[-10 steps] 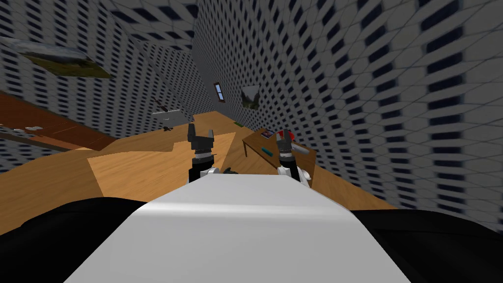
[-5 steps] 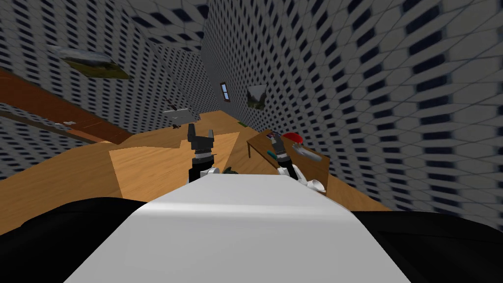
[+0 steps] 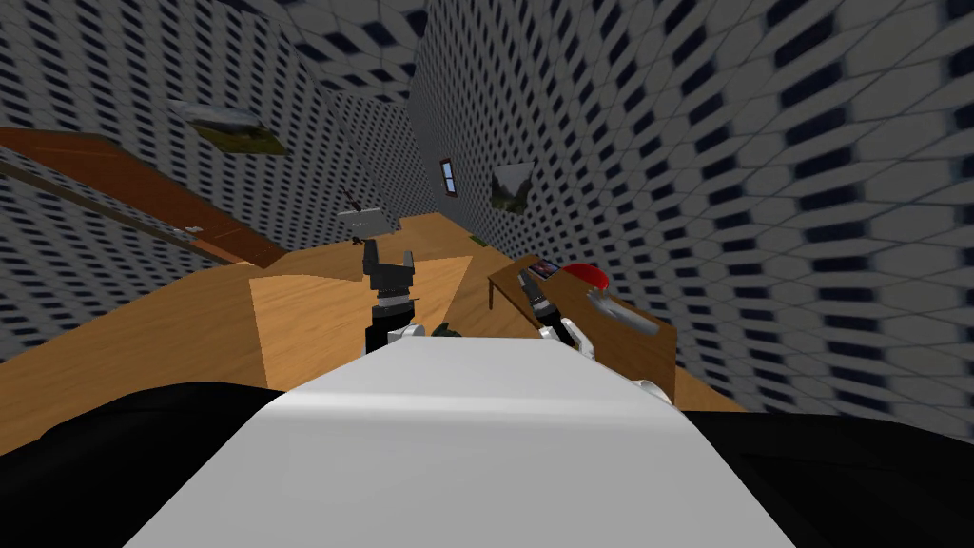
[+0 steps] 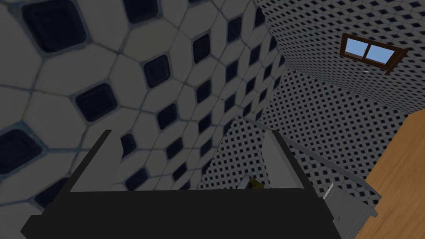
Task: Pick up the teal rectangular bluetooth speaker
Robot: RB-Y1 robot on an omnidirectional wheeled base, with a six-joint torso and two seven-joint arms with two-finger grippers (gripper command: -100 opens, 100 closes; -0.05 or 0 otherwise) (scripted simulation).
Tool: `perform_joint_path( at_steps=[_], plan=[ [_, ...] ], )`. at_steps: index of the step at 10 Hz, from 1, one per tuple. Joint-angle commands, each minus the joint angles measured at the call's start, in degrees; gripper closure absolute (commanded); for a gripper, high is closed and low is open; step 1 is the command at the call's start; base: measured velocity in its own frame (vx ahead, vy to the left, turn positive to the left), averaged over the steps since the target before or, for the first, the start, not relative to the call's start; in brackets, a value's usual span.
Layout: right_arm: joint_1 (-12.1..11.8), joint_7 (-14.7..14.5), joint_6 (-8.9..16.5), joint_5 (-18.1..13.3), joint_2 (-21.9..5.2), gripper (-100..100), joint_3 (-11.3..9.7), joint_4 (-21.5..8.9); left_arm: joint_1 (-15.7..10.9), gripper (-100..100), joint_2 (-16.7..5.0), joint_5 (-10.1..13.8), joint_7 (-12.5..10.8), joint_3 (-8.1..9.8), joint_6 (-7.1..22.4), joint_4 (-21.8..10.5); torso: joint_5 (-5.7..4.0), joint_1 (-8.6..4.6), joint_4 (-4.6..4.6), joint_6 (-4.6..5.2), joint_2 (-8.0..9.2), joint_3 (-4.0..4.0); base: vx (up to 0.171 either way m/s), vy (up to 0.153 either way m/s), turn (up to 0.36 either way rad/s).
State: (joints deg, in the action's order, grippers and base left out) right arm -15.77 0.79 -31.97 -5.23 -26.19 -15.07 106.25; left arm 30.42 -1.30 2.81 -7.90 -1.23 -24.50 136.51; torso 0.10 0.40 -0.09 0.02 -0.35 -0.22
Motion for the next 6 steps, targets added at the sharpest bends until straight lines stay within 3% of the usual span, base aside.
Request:
perform_joint_path(
  at_steps=[1, 2, 3, 4, 5, 6],
  plan=[
    [0.7, -0.6, -0.7, -1.1, -2.9, -100, -2.0, -2.9, 0.0, 0, 0.0, 0.0, 0.0, 0.00, 0.0, 0.0, 0.00, 0.00, 0.00, 0.00, 0.00, 0.00, 0.102, 0.081, 0.138],
    [0.7, -0.6, -0.7, -1.1, -3.1, -100, -2.0, -4.1, 0.0, 0, 0.0, 0.0, 0.0, 0.00, 0.0, 0.0, 0.00, 0.00, 0.01, -0.02, 0.01, 0.01, 0.093, 0.061, 0.099],
    [1.7, -0.9, -1.2, -2.0, -5.7, -100, -3.6, -6.5, 0.0, 0, 0.0, 0.0, 0.0, 0.00, 0.0, 0.0, -0.01, -0.07, 0.01, 0.01, 0.06, 0.04, 0.109, 0.078, 0.157],
    [1.7, -0.9, -1.2, -2.0, -5.7, -100, -3.6, -7.5, 0.0, 0, 0.0, 0.0, 0.0, 0.00, 0.0, 0.0, -0.01, -0.01, 0.01, -0.02, 0.02, 0.02, 0.104, 0.084, 0.094],
    [2.6, -1.3, -1.8, -3.0, -8.2, -100, -5.2, -9.3, 0.0, 0, 0.0, 0.0, 0.0, 0.00, 0.0, 0.0, 0.01, 0.01, 0.01, 0.01, 0.04, 0.03, 0.128, 0.096, 0.165],
    [2.6, -1.3, -1.8, -3.0, -8.4, -100, -5.2, -10.9, 0.0, 0, 0.0, 0.0, 0.0, 0.00, 0.0, 0.0, 0.01, 0.06, 0.00, -0.02, -0.04, -0.01, 0.119, 0.090, 0.118]
  ],
)
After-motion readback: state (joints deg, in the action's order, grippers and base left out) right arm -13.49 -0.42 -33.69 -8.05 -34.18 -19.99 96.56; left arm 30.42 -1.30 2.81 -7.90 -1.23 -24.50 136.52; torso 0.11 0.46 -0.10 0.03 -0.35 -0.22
